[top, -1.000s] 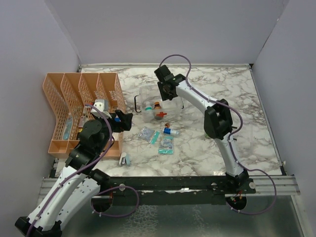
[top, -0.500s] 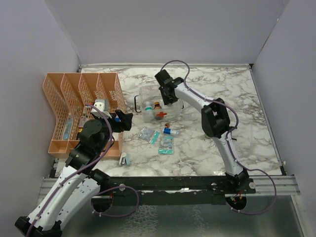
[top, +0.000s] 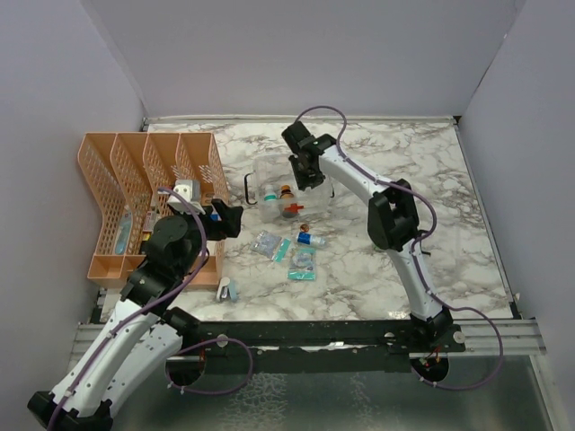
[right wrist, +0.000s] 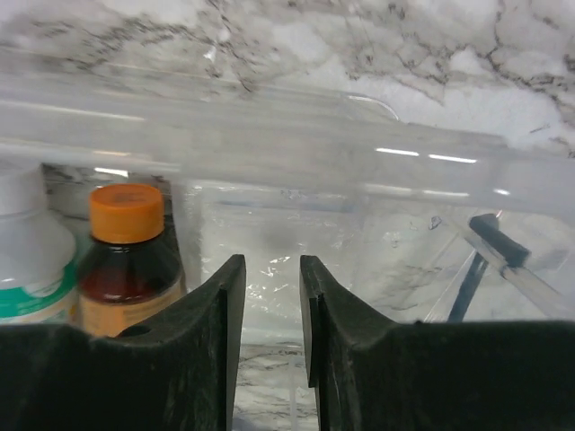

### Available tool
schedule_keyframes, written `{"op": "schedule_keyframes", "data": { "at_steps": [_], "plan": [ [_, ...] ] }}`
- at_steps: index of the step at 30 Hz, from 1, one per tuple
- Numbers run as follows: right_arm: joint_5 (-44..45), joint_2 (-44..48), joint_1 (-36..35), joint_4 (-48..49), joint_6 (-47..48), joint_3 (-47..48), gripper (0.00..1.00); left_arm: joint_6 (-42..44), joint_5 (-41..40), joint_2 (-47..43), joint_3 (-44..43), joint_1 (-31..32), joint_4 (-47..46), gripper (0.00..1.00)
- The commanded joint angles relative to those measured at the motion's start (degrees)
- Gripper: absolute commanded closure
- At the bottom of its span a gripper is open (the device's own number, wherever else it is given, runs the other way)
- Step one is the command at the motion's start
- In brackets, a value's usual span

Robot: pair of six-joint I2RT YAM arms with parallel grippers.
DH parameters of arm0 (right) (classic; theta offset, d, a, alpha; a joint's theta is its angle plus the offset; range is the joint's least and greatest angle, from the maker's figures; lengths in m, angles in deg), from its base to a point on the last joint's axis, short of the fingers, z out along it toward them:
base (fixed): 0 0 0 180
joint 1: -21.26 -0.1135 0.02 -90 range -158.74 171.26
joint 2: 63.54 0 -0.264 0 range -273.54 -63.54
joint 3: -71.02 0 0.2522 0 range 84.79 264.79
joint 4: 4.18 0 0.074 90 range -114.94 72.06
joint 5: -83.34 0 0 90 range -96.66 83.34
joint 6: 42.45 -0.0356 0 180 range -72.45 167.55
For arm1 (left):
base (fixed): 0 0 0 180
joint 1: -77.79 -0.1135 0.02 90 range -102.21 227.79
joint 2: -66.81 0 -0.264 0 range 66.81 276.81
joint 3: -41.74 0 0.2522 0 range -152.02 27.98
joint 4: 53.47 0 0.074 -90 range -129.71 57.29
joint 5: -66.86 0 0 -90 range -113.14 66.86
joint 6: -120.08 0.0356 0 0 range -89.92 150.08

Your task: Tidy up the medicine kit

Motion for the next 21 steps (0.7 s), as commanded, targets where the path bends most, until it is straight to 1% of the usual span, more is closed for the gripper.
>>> {"op": "schedule_keyframes", "data": {
  "at_steps": [1, 3, 5, 8, 13, 17, 19, 21],
  "plan": [
    [-4.0, 6.8, 0.0, -0.8, -1.7, 5.3, 0.67, 0.6, 3.2, 1.8, 0.0, -0.2, -1.5, 0.17],
    [-5.1, 10.0, 0.0, 0.7, -2.5, 3.6, 0.65, 0.8, 5.0, 3.2, -0.1, -0.2, -1.8, 0.15],
    [-6.1, 14.6, 0.0, 3.5, -3.1, -0.8, 0.64, 0.8, 7.2, 5.3, -0.2, -0.2, -1.9, 0.15],
    [-7.9, 22.6, 0.0, 8.8, -3.4, -10.3, 0.64, 1.7, 12.1, 8.9, -0.7, -0.2, -2.2, 0.15],
    [-12.2, 37.7, 0.0, 19.0, -4.6, -29.2, 0.63, 2.8, 21.3, 15.9, -2.4, -0.1, -2.4, 0.16],
    [-15.0, 49.1, 0.0, 24.8, -5.3, -41.3, 0.62, 2.5, 24.3, 18.8, -2.7, 0.4, -2.4, 0.15],
    [-15.9, 54.1, 0.0, 26.2, -6.0, -46.2, 0.61, 2.3, 24.8, 19.3, -2.6, 0.6, -2.8, 0.06],
    [-16.2, 59.3, 0.0, 27.7, -7.2, -51.7, 0.6, 1.7, 25.1, 19.4, -2.2, 0.7, -3.4, 0.01]
  ]
}}
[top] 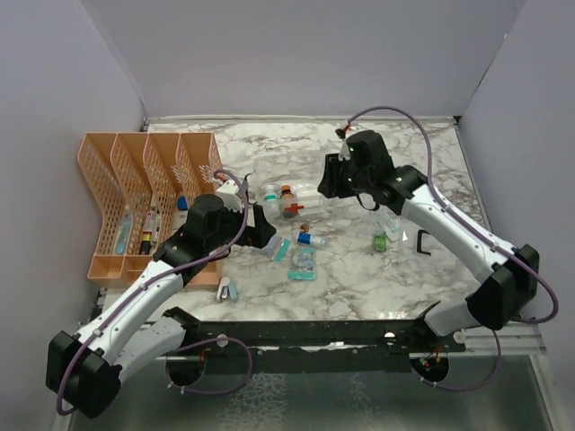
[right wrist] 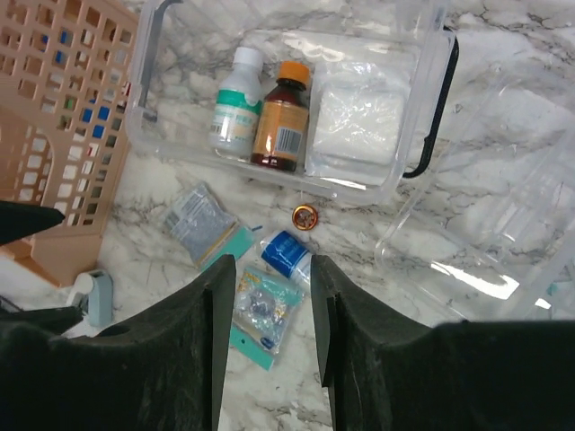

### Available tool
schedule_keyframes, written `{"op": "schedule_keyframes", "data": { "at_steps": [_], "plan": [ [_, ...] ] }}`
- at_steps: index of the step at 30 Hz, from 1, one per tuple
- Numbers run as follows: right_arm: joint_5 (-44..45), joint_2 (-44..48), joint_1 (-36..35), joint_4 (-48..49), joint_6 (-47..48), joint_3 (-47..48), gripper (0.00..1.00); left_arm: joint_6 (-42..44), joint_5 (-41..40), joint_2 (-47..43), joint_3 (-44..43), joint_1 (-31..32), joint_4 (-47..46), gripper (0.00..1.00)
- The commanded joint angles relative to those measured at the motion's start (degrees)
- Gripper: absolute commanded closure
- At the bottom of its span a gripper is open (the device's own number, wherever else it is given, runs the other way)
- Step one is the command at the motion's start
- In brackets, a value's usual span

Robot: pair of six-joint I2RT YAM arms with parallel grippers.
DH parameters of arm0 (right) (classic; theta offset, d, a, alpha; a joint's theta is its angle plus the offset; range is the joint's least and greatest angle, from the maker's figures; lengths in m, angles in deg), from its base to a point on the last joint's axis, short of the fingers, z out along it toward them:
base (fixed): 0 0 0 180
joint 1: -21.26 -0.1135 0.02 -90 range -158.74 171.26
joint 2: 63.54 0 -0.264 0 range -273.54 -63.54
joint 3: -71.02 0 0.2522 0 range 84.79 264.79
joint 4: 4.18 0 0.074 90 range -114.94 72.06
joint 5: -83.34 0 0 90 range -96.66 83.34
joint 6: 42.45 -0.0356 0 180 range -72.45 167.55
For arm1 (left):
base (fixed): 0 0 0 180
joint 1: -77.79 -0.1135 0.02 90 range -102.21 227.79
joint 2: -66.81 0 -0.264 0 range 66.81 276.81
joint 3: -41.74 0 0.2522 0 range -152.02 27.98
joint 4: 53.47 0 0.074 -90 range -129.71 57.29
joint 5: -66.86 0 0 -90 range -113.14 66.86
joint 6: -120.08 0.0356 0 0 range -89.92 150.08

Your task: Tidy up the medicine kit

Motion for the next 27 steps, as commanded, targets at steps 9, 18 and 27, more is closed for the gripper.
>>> {"op": "schedule_keyframes", "data": {
  "at_steps": [9, 18, 27],
  "plan": [
    [-7.6, 25.2, 0.0, 20.2, -13.7, -33.5, 0.52, -5.7, 5.4, 0.4, 1.1, 0.6, -6.2, 0.01],
    [-8.1, 19.8, 0.0, 31.6, -25.7, -46.6, 0.53, -10.1, 4.5, 1.2, 1.3, 0.6, -6.8, 0.01],
    [-15.2, 5.8, -0.5, 43.6, -28.9, -48.5, 0.57, -12.4, 3.2, 1.2, 1.5, 0.6, -6.7, 0.01]
  ]
}}
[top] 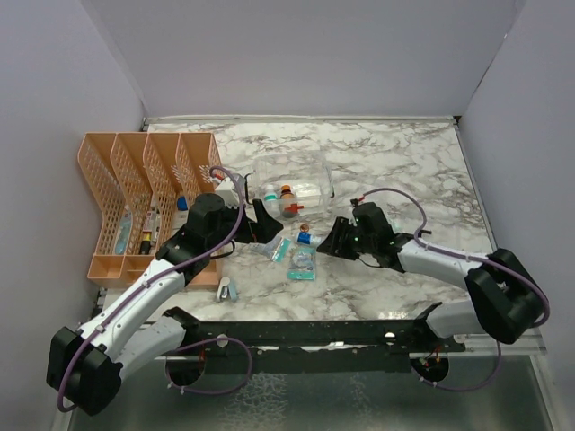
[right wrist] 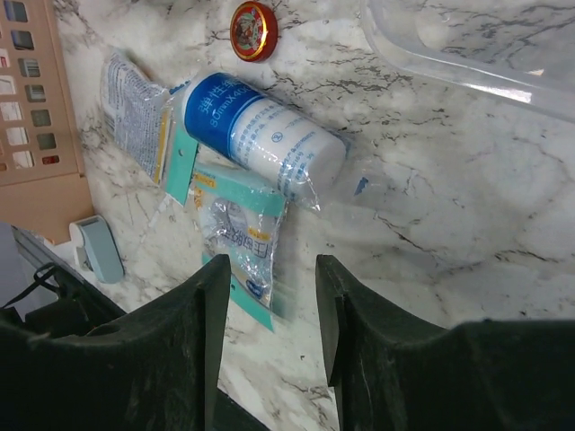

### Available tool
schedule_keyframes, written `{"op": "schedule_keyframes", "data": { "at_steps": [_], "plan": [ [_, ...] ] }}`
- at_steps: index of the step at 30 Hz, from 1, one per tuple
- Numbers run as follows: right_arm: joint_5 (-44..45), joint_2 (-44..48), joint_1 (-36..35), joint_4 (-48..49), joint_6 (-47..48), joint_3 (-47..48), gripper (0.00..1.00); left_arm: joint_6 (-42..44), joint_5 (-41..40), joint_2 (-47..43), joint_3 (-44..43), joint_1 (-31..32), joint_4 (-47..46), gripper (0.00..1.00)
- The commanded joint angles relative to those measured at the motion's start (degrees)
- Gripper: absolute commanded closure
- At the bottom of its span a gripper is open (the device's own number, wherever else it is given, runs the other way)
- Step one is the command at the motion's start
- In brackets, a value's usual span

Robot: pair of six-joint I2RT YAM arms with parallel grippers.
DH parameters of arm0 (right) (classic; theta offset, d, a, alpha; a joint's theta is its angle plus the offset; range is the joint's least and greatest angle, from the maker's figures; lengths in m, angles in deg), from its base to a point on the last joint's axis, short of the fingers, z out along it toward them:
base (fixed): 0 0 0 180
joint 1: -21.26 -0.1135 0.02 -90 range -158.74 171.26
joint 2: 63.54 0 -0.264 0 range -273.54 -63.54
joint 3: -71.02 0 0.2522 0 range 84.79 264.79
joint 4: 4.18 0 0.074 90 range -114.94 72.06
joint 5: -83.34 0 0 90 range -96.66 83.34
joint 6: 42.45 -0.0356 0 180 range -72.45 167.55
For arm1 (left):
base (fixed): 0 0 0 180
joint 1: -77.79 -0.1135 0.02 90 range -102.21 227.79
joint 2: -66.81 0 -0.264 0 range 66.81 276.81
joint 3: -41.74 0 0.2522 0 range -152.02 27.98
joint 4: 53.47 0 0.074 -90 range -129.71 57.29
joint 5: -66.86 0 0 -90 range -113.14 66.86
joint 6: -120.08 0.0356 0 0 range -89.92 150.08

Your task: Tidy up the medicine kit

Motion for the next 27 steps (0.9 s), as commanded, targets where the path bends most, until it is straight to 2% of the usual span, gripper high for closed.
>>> {"op": "schedule_keyframes", "data": {
  "at_steps": [1, 12, 20, 27],
  "plan": [
    [-4.2, -5.7, -0.7, 9.3, -2.6, 0.5, 0.59, -2.1, -0.8, 0.1, 0.7, 0.2, -1.2, 0.01],
    [-5.0, -15.1, -2.8, 14.3, -4.0, 1.4, 0.71, -3.0, -2.1, 0.6, 0.1, 0.2, -0.2, 0.01],
    [-4.8, -15.2, -2.9, 15.7, -3.8, 0.9, 0.98, -3.1, -2.9, -0.7, 0.6, 0.2, 0.0, 0.02],
    [-7.8, -8.1, -3.0, 13.3, 1.2, 2.2, 0.99, -3.2, -3.8, -4.5, 1.7, 0.2, -1.1, 0.01]
  ]
}}
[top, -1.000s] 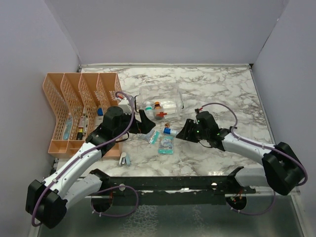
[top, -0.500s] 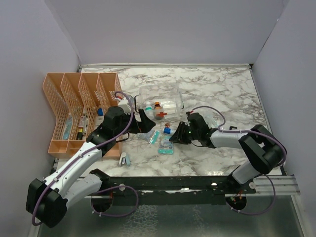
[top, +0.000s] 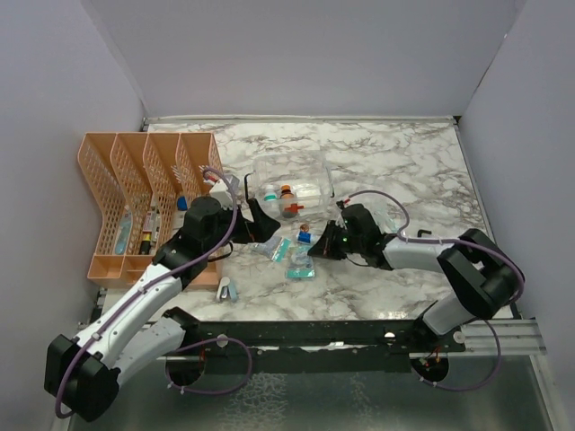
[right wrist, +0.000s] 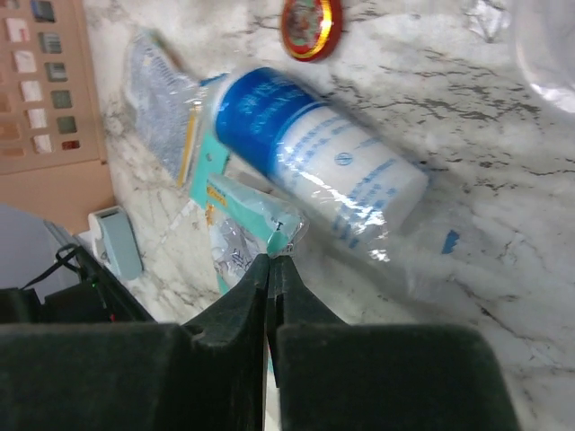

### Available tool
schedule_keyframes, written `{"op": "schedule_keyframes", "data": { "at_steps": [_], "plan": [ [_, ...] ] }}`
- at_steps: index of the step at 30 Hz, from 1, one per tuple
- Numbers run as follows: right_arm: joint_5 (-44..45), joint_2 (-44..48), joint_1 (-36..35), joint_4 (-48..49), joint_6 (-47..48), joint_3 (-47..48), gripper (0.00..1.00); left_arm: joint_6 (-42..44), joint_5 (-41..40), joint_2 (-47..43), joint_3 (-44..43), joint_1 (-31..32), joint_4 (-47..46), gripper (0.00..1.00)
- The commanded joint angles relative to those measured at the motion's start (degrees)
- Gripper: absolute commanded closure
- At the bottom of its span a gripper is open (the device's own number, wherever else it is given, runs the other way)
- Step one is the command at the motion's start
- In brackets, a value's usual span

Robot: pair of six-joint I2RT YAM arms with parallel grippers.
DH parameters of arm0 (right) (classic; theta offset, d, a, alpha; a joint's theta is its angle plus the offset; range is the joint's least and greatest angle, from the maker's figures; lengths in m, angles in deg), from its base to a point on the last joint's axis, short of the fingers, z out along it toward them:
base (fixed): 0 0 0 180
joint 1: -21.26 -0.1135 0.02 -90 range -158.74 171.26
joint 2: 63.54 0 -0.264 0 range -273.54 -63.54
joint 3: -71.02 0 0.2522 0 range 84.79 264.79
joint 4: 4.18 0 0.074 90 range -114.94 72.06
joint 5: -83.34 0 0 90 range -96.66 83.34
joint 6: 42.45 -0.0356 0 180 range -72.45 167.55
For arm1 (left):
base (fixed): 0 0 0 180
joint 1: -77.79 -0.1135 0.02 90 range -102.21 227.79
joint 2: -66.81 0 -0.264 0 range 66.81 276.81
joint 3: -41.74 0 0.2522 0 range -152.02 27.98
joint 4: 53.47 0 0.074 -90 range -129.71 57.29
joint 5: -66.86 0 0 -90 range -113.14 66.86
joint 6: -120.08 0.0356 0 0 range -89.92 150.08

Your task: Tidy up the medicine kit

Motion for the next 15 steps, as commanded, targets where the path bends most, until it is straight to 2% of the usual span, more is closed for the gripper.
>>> {"op": "schedule_keyframes", "data": {
  "at_steps": [1, 7, 11, 15],
  "plan": [
    [-2.8, 7.1, -0.4, -1.5, 5.7, 1.6, 0.99, -0.6, -1.2, -3.4, 1.1, 0.2, -1.7, 0.01],
    [-6.3, 15.9, -0.4, -1.8, 11.9, 2.3, 0.99, -1.5, 5.0, -5.6, 1.6, 0.2, -6.0, 0.01],
    [-6.9, 21.5, -0.4, -1.7, 13.7, 3.6, 0.99, -1.3, 10.2, -7.5, 3.2, 0.2, -11.4, 0.01],
    [-7.0, 25.6, -0.4, -0.9, 14.2, 5.2, 0.99, -2.4, 12.6, -8.0, 2.6, 0.2, -12.0, 0.01]
  ]
}}
